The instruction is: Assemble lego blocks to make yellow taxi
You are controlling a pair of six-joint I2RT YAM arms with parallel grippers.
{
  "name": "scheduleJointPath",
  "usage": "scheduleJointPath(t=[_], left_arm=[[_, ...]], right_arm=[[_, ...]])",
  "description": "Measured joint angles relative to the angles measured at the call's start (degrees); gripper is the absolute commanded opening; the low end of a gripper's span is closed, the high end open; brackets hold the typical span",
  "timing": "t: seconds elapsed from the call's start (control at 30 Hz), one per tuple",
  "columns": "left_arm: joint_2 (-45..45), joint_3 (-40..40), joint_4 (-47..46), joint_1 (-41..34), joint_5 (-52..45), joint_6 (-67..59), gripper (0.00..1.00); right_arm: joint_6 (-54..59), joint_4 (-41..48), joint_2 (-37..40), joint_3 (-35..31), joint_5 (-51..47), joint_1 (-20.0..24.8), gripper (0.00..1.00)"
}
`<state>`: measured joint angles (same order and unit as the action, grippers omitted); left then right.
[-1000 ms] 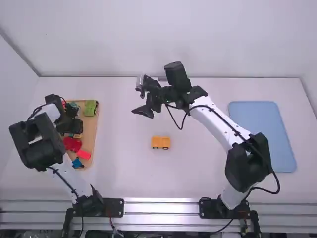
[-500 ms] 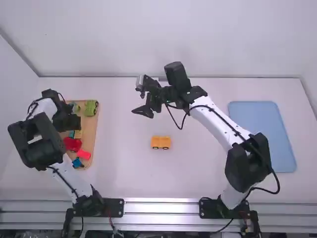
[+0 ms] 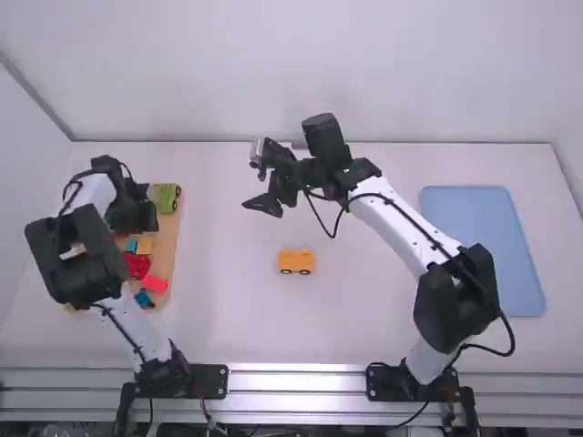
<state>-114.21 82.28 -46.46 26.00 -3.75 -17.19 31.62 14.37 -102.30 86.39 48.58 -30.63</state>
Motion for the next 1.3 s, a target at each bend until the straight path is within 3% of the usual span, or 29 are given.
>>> scheduleJointPath(t=[0.27, 0.57, 1.1, 1.3], left_arm=[[0.0, -4.39, 1.01, -0.59, 3.93, 5.2, 0.33], [0.0, -4.35, 0.66, -0.04, 4.46, 6.99, 0.53], [0.0, -4.74, 5.2, -0.02, 8.76, 9.53, 0.56], [0.0, -6.51, 4.87, 0.04, 8.96, 9.92, 0.49]], right_arm=[[0.09, 0.81, -0.02, 0.0, -1.18, 0.0, 0.98], [1.22, 0.83, -0.02, 0.0, -1.18, -0.02, 0.98], [1.49, 0.92, -0.02, 0.0, -1.18, 0.0, 0.98], [1.55, 1.01, -0.02, 0.0, -1.2, 0.0, 0.98]])
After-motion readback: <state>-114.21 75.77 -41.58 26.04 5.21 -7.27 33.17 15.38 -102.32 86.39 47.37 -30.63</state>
